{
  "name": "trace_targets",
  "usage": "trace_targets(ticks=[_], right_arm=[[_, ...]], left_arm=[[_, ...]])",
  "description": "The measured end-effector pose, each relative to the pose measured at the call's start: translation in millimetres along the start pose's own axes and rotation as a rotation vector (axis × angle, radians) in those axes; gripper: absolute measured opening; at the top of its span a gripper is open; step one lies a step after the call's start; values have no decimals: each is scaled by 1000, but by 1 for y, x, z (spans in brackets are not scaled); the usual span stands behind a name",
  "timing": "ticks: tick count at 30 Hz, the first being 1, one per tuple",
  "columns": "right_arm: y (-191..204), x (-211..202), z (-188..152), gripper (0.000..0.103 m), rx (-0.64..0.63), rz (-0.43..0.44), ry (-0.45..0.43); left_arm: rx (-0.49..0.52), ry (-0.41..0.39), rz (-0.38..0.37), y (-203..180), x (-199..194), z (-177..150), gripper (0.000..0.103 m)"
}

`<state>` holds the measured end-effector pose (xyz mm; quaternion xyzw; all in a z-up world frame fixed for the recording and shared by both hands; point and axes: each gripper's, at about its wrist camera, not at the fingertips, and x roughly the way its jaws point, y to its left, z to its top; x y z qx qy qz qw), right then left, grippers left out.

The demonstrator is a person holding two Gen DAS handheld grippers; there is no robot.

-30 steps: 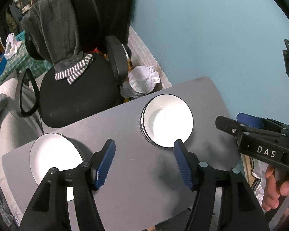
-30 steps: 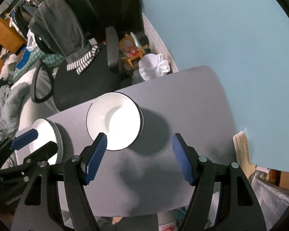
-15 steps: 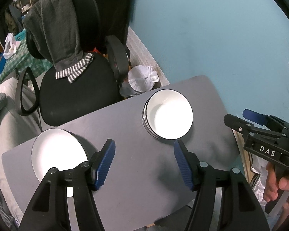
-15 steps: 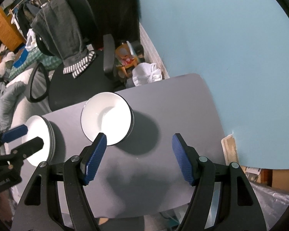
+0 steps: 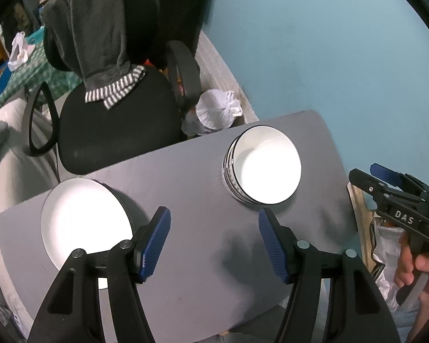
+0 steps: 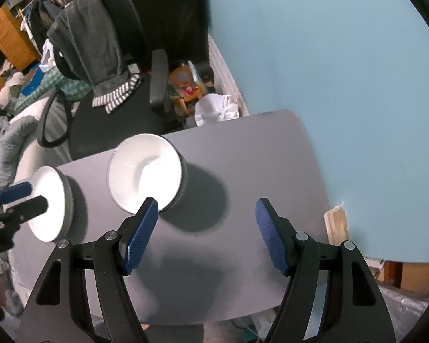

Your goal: Organize plates and bowls

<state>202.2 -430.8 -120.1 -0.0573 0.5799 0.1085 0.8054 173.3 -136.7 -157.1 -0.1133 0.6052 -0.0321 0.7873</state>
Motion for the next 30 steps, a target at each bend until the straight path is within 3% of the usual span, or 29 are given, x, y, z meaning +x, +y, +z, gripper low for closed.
trace_targets(ticks=[8, 13, 18, 24, 30], right_arm=[[-9, 35, 0, 70, -90, -121, -41], [-12, 44, 3, 70, -140, -112, -90], [-13, 54, 12, 70, -173, -34, -89], [-5, 72, 27, 70, -177, 129, 12], [5, 98, 32, 70, -188, 219, 110]], left_arm=[[-73, 26, -41, 7, 22, 5, 65], [-115, 29, -48, 11, 35, 12, 65], [-90, 17, -34, 5, 46, 20, 65], [-77, 29, -31, 0, 59, 26, 65], [-85, 55, -33, -1, 77, 32, 65]])
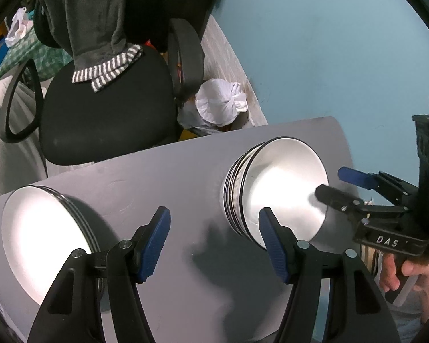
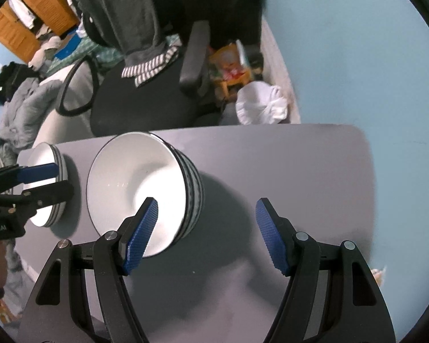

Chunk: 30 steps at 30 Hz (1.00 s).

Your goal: Organize plates and bowls

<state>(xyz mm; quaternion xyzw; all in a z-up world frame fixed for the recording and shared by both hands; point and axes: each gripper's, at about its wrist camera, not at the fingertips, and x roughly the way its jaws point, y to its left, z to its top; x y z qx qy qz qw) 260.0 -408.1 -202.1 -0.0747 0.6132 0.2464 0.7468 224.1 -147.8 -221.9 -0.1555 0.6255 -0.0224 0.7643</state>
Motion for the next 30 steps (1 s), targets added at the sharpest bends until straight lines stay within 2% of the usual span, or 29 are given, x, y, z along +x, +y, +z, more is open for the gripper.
trace_targets(ticks=[7, 12, 23, 30], right_arm=[[0, 29, 7, 70, -24, 48, 71], [0, 38, 11, 70, -58, 43, 66], [-7, 56, 16, 70, -48, 82, 134], [-9, 58, 13, 68, -28, 133, 170]], left_arm=[[-33, 35, -22, 1, 28, 6, 65], [-45, 54, -25, 2, 47, 10, 65], [-150, 78, -71, 10, 69, 13, 65], [-166, 80, -92, 4, 74, 10, 65]])
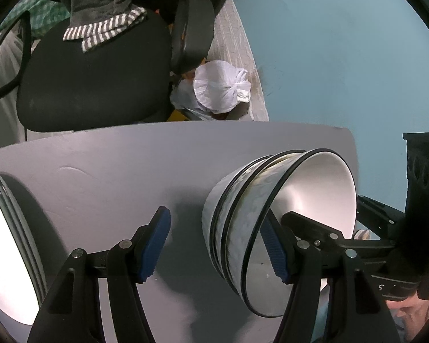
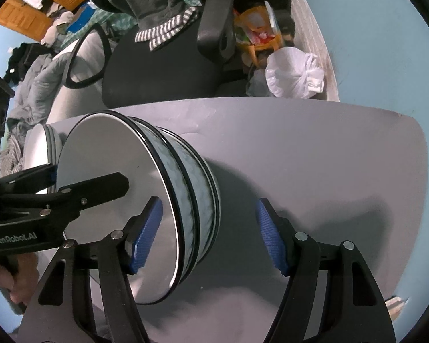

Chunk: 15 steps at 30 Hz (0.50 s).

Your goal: Organize plates and bowls

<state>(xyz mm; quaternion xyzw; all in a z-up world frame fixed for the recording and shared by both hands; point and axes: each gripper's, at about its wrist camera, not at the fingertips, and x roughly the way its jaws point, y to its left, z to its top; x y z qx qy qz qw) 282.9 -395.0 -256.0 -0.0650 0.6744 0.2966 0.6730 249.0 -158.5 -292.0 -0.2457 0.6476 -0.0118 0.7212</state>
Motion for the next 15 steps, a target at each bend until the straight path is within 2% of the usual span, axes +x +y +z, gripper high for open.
trace_targets(ticks=[1, 2, 4, 6, 9, 11, 15], right_arm=[[0, 0, 0, 64, 2, 6, -1], [-1, -1, 0, 60, 6, 16, 4], [-2, 1, 2, 57, 15, 35, 11], [-1, 0, 2, 53, 15, 46, 16], [-1, 2, 4, 50, 25, 60, 32], [-2, 3, 4, 42, 49, 88, 40], [-2, 4, 6, 43, 71, 91, 48]], left_arm=[[-3, 6, -10, 0, 2, -1, 63], [-4, 12, -16, 0, 3, -2, 55], [-4, 19, -40, -1, 5, -4, 50], [10, 18, -58, -4, 4, -4, 39], [30, 13, -38, -8, 1, -4, 37], [35, 14, -33, -9, 0, -4, 35], [11, 37, -44, -2, -3, 0, 26]])
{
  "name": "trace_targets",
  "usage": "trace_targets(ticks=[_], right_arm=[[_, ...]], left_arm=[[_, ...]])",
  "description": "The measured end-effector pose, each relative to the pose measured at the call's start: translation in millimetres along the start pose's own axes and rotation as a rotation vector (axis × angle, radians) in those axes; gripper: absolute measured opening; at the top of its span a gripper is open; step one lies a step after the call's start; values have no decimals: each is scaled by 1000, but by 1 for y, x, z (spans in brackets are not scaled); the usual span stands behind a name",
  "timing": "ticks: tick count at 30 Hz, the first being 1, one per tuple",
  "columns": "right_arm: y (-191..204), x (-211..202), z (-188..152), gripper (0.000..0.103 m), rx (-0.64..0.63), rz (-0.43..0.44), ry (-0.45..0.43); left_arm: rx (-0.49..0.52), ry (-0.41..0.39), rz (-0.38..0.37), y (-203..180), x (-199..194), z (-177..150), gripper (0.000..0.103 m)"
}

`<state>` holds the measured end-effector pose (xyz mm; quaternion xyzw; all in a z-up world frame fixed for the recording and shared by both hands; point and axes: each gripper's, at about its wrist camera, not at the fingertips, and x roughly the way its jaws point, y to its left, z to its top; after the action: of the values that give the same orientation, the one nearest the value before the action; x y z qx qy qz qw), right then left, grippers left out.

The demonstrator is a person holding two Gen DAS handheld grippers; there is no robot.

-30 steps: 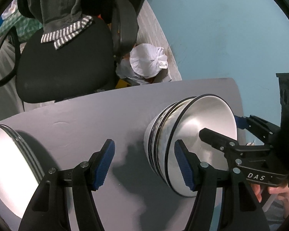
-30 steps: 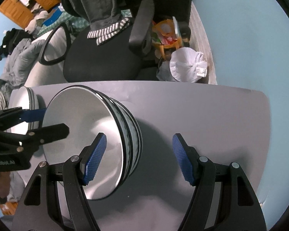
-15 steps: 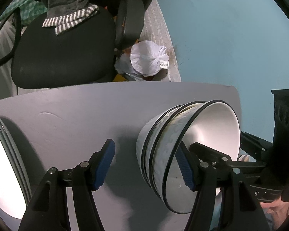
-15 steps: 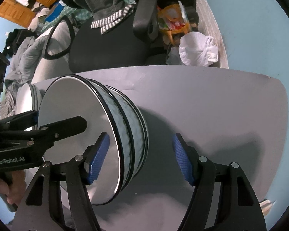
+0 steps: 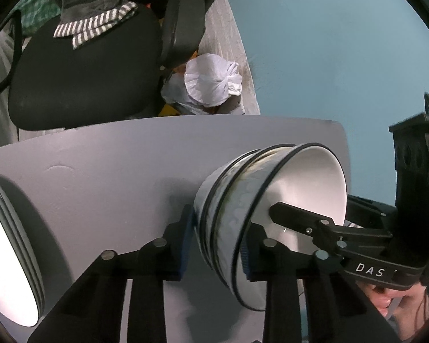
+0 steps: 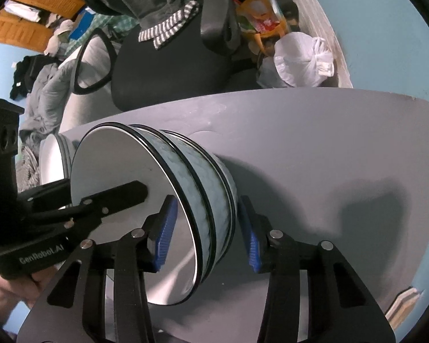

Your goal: Organize plates and bowls

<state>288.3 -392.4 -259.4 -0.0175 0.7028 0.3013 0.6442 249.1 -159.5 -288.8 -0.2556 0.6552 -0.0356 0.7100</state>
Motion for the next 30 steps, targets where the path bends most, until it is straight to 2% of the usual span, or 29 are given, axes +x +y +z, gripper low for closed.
trace_targets(ticks=[4, 9, 20, 30], right_arm=[[2, -3, -2, 38, 19, -20, -14], [-3, -9, -1, 24, 55, -16, -22], [32, 10, -13, 23, 38, 18, 31], [45, 15, -13, 22, -11, -32, 27]], left_arm=[[24, -2, 18, -3, -2, 0, 22], [40, 16, 51, -2, -6, -3, 21], [0, 46, 83, 32, -22, -28, 20], [35, 56, 87, 32, -20, -30, 21]])
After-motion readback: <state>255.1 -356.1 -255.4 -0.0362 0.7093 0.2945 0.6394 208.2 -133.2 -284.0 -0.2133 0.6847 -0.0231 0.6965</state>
